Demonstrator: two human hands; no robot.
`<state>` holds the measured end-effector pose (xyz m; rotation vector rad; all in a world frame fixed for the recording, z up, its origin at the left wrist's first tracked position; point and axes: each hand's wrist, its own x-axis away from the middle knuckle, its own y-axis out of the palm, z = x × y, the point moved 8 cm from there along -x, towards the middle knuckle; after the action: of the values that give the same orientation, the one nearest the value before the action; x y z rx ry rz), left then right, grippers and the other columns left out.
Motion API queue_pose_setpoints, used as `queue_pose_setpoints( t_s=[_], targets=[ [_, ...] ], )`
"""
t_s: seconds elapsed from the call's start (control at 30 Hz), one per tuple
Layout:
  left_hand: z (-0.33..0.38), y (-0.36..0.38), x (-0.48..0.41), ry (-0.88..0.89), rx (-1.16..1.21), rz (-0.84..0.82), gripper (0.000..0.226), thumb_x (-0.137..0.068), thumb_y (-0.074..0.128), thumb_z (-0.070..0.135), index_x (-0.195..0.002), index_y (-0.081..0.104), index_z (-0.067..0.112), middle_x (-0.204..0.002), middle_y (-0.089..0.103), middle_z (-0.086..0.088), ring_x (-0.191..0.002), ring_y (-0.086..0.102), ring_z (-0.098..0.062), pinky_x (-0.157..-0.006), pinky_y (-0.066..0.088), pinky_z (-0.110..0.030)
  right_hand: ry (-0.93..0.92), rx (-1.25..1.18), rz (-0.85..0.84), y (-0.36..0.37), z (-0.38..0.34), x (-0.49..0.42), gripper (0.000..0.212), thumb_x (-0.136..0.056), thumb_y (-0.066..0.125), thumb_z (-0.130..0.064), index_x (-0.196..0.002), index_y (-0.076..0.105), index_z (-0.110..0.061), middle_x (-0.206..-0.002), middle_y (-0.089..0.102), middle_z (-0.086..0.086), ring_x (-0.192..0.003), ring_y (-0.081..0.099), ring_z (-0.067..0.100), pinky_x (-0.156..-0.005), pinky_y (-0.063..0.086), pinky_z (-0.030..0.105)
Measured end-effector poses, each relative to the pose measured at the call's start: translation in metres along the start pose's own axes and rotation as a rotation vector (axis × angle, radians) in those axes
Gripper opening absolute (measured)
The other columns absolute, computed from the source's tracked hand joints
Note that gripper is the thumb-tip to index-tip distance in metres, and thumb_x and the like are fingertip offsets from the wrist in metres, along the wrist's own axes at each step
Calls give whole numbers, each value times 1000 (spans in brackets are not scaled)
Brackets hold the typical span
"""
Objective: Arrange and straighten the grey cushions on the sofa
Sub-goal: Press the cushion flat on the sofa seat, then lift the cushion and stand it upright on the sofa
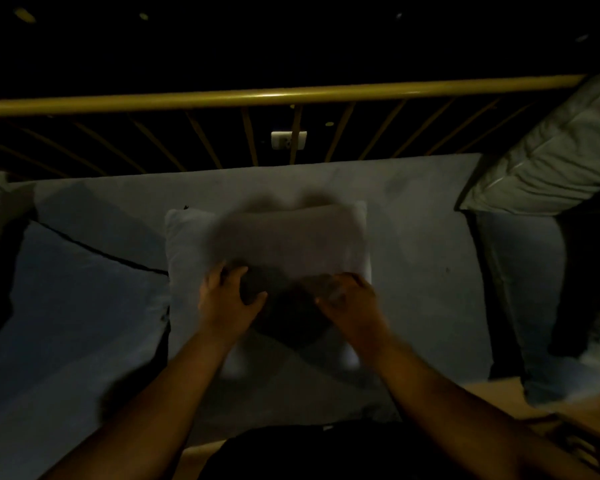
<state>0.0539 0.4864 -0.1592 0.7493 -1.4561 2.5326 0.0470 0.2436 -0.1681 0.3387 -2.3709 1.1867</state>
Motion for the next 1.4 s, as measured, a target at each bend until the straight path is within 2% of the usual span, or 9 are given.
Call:
queue_pose_setpoints(
  t_s=[0.17,0.43,0.6,0.73,0.83,0.97,1.07,1.3,1.4],
  targets=[
    [102,-20,18,264,134,114,41,-77,71,24,-111,63,5,-126,54,-23,-124,47,-37,-105,32,-38,-15,-13,146,-95,17,12,32,-84,62,-35,-107,64,-11,-109,65,14,-100,59,35,-79,43,34],
    [312,0,51,555,182,3,28,-82,65,22,-103,64,3,-109,63,-20,-104,58,-35,-85,30,-18,1,-69,366,-263,90,53,40,-82,57,-41,-114,61,-16,-117,62,8,-106,57,27,-85,41,30],
    [438,44,85,598,251,-58,35,-82,66,24,-115,60,12,-121,58,-10,-112,54,-25,-91,35,-20,-105,-55,698,-389,157,96,28,-72,73,-13,-97,69,-1,-99,68,20,-94,63,36,-87,48,41],
    [537,80,107,713,273,-47,43,-83,65,24,-122,54,12,-125,53,-11,-118,48,-21,-88,24,-5,-40,-180,819,-459,241,114,36,-78,69,-24,-109,65,-6,-113,61,14,-104,55,24,-94,37,24],
    [596,116,113,737,272,-20,59,-80,68,23,-132,45,9,-139,42,-17,-130,37,-27,-105,24,-21,67,-175,870,-493,299,111,41,-80,70,-25,-116,62,-7,-122,56,15,-114,51,31,-100,37,39],
    [630,171,103,579,413,-55,100,-72,74,39,-148,13,16,-152,24,-15,-140,23,-29,-114,25,-42,175,-245,934,-525,368,105,55,-82,66,-34,-130,51,-11,-135,46,16,-124,43,31,-106,33,46],
    [631,202,93,452,514,-70,120,-65,75,52,-146,-12,33,-156,17,-10,-140,24,-24,-114,24,-39,282,-362,896,-536,425,95,69,-84,61,-47,-142,35,-20,-150,30,13,-137,28,30,-111,27,50],
    [616,218,66,468,603,-52,113,-69,73,46,-146,-9,35,-151,22,8,-137,32,-15,-112,28,-35,381,-579,874,-541,491,74,86,-74,54,-69,-145,25,-29,-152,27,11,-137,29,32,-109,28,56],
    [599,220,54,431,633,-86,109,-70,71,42,-147,-5,34,-155,23,1,-136,35,-18,-112,31,-42,330,-724,825,-544,512,68,86,-73,56,-70,-144,28,-30,-145,38,6,-132,38,29,-102,40,45]
  ],
)
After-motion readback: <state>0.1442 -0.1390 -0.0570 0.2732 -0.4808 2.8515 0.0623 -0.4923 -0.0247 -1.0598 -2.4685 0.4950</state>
